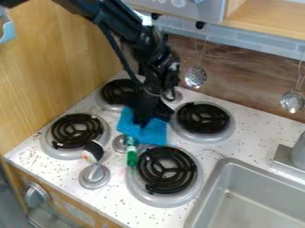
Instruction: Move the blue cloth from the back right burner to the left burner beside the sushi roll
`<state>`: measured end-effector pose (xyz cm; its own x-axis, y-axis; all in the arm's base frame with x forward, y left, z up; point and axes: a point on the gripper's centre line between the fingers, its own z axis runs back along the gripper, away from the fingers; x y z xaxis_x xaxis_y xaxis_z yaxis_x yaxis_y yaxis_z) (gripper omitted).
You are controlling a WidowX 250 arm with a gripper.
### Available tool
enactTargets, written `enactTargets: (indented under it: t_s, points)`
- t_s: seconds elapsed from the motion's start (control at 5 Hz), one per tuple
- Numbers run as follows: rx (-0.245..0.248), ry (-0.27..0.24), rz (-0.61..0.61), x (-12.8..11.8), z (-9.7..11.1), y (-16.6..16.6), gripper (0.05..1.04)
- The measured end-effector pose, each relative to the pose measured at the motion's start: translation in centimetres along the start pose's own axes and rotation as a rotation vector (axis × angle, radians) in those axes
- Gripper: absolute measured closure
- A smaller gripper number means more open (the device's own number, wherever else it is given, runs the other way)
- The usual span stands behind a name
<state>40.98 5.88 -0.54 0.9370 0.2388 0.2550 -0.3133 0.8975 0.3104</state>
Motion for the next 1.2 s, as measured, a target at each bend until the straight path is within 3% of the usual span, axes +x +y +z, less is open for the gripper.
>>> enactTargets:
  t_s: [0.4,0.8,1.0,1.2]
  points:
    - [0.039,-0.065,0.065,2.3,1.8,1.2,1.009]
    - [0.099,-0.113,0.133,3.6,2.1,2.9,1.009]
    - [0.140,-0.104,0.188,3.3,1.2,5.1,1.009]
    - [0.150,-0.086,0.223,2.6,0.4,6.6,1.009]
